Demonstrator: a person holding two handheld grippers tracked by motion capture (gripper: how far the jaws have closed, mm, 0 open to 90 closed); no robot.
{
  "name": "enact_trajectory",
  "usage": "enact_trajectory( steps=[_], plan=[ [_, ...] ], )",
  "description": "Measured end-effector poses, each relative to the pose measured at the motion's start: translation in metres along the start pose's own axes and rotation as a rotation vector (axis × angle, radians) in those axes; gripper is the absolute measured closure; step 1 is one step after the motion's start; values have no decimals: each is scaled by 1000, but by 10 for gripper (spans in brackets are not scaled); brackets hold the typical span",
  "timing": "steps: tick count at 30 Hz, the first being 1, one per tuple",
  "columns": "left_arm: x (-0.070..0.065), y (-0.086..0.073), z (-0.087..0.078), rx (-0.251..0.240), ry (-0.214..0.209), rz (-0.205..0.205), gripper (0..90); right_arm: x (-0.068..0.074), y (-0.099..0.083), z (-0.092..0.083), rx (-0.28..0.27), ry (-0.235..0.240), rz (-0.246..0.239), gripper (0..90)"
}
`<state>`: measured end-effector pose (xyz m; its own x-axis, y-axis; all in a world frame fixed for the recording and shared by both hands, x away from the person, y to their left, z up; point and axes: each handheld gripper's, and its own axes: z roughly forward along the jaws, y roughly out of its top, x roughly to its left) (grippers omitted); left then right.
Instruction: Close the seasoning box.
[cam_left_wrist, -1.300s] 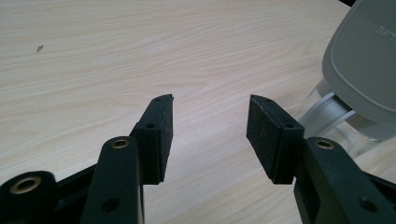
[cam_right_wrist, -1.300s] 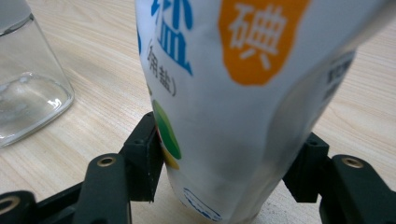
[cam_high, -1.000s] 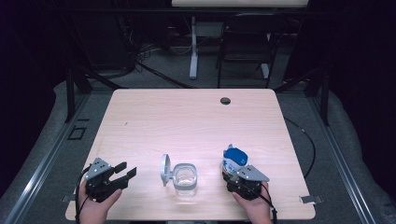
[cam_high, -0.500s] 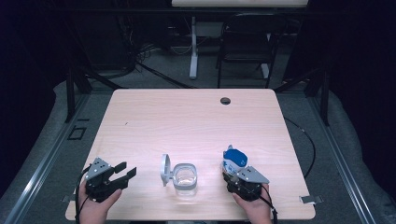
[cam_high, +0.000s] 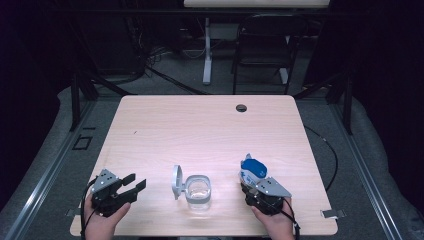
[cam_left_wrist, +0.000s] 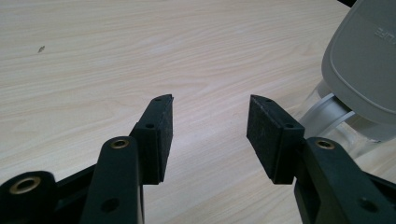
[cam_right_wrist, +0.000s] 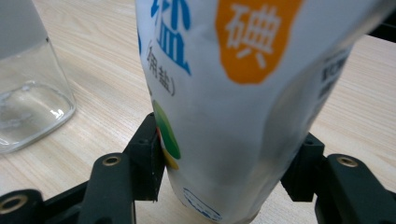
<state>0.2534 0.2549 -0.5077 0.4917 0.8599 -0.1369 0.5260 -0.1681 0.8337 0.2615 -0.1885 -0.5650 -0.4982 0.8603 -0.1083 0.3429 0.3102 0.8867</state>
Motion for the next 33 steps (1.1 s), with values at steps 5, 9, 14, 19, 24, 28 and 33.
enact_trajectory(
  steps=[5, 9, 14, 19, 24, 28, 33],
  plan=[
    [0, 0, 0, -1, 0, 0, 512, 2, 5, -4, -4, 3, -17, 422],
    [0, 0, 0, -1, 1, 1, 512, 3, 10, -7, -12, 0, -37, 422],
    [0, 0, -1, -1, 2, 1, 512, 4, 16, -10, -20, -3, -51, 422],
    [1, 1, -2, -6, 2, 0, 511, 3, 22, -12, -11, -11, -72, 422],
    [2, 1, -3, -12, 4, -4, 511, 2, 27, -13, -12, -19, -100, 422],
    [3, 1, -4, -9, 7, -8, 509, 2, 31, -15, -11, -24, -121, 422],
    [4, 0, -4, -11, 11, -11, 505, 3, 37, -16, -4, -21, -155, 422]
  ],
)
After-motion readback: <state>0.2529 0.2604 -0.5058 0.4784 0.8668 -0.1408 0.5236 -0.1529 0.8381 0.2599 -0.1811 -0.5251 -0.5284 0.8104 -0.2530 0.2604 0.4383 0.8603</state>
